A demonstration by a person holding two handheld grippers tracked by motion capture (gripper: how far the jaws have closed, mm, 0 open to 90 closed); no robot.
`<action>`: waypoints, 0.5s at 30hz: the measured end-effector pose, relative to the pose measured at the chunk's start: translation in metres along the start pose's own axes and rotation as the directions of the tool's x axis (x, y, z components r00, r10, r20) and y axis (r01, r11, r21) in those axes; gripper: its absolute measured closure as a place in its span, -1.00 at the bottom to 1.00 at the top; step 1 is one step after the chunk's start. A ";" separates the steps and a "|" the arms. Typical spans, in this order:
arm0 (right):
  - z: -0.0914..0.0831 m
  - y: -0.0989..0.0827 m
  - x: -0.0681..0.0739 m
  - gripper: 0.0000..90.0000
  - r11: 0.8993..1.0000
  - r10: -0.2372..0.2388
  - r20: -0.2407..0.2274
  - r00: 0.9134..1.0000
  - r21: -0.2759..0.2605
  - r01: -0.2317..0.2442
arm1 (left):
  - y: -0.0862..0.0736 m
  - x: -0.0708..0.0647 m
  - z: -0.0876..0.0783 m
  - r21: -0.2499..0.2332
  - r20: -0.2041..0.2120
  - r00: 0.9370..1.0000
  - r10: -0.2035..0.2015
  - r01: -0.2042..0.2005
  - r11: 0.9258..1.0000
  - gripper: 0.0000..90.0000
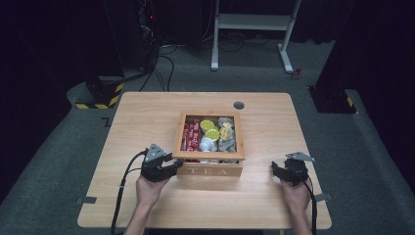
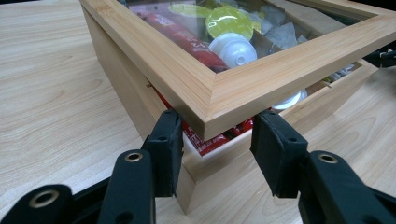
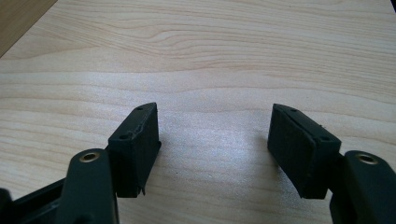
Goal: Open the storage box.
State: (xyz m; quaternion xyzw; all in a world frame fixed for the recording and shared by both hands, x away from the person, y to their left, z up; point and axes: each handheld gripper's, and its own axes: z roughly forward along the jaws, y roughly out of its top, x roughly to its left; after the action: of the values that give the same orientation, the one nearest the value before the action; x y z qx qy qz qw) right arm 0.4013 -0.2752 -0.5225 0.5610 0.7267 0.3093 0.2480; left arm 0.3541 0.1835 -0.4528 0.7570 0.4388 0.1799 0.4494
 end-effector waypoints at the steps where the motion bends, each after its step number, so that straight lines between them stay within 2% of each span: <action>1: 0.000 0.000 0.000 -0.25 1.000 0.000 0.000 1.000 0.000 0.000 | 0.001 0.000 0.000 0.002 0.001 1.000 0.001 -0.001 1.000 0.20; 15: 0.000 0.000 0.000 -0.25 1.000 0.000 0.000 1.000 0.000 0.000 | 0.015 0.001 0.001 -0.015 0.017 0.999 -0.042 0.043 0.999 0.21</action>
State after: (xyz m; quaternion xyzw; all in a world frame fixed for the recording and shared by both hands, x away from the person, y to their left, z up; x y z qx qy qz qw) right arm 0.4013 -0.2752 -0.5225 0.5609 0.7268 0.3094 0.2478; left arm 0.3632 0.1808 -0.4408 0.7455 0.4498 0.1674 0.4624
